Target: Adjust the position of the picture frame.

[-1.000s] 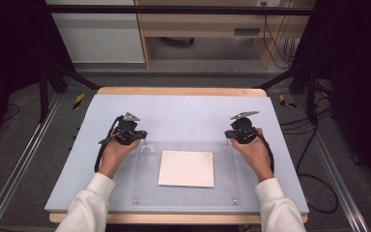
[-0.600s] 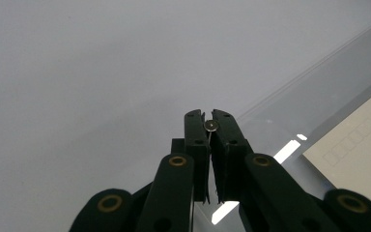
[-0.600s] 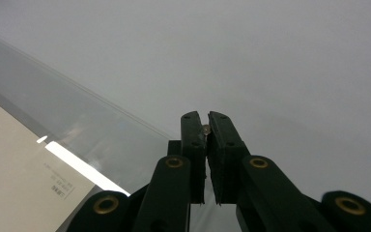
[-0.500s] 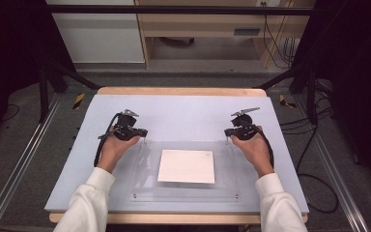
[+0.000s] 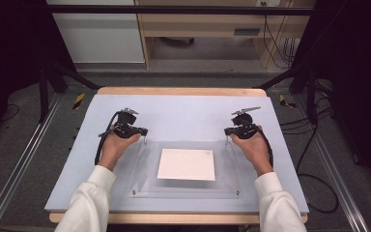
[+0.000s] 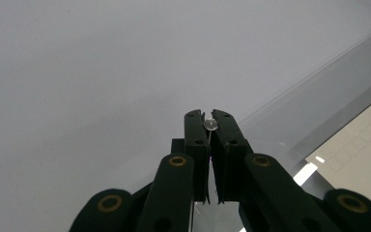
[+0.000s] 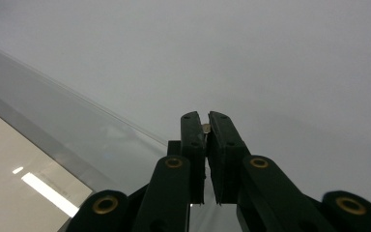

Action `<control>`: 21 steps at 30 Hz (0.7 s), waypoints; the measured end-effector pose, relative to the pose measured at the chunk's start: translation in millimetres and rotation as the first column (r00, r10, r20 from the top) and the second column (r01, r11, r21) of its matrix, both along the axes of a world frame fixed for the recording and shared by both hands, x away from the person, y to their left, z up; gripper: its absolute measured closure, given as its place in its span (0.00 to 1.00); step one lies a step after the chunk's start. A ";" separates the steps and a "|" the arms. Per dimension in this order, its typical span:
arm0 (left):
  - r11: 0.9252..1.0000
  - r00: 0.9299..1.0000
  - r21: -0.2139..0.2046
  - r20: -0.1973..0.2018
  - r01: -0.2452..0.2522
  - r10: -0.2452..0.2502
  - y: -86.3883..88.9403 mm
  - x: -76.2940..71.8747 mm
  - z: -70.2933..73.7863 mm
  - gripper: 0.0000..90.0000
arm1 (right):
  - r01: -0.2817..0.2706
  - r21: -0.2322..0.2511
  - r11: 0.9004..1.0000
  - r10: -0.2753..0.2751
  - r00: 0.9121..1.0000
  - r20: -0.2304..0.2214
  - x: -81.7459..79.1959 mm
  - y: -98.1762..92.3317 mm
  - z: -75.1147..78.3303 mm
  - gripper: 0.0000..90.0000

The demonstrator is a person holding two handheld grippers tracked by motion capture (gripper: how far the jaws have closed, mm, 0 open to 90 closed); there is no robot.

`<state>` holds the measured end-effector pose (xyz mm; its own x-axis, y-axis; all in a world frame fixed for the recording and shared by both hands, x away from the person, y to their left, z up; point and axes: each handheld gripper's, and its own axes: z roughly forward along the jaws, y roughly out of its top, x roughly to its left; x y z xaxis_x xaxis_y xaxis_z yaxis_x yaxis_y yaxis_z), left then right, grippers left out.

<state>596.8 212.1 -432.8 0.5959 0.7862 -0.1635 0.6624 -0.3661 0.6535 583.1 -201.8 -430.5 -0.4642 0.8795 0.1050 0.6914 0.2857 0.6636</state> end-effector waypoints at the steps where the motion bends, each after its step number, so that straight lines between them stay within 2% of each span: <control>1: 1.000 1.000 -0.009 0.002 -0.009 0.009 -0.3 0.4 -0.7 0.94 | 0.000 0.005 1.000 0.000 1.000 -0.003 0.5 0.3 0.3 0.95; 3: 1.000 1.000 -0.010 -0.001 -0.008 0.008 0.2 1.3 -0.7 0.94 | -0.004 -0.010 1.000 0.004 1.000 -0.001 2.1 0.7 0.4 0.95; 11: 0.999 1.000 -0.026 -0.016 -0.024 0.023 -0.4 5.1 -1.1 0.94 | 0.000 -0.002 1.000 0.000 1.000 0.008 4.4 0.7 -0.7 0.94; 21: 0.999 0.999 -0.029 -0.030 -0.037 0.036 -0.5 8.5 -1.1 0.94 | -0.007 -0.023 1.000 0.007 1.000 0.021 6.3 1.9 -0.3 0.93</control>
<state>605.3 211.6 -433.9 0.5618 0.8019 -0.2035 0.6937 -0.3226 0.6439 589.4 -199.9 -430.8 -0.4724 0.8782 0.0751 0.6751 0.3058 0.6714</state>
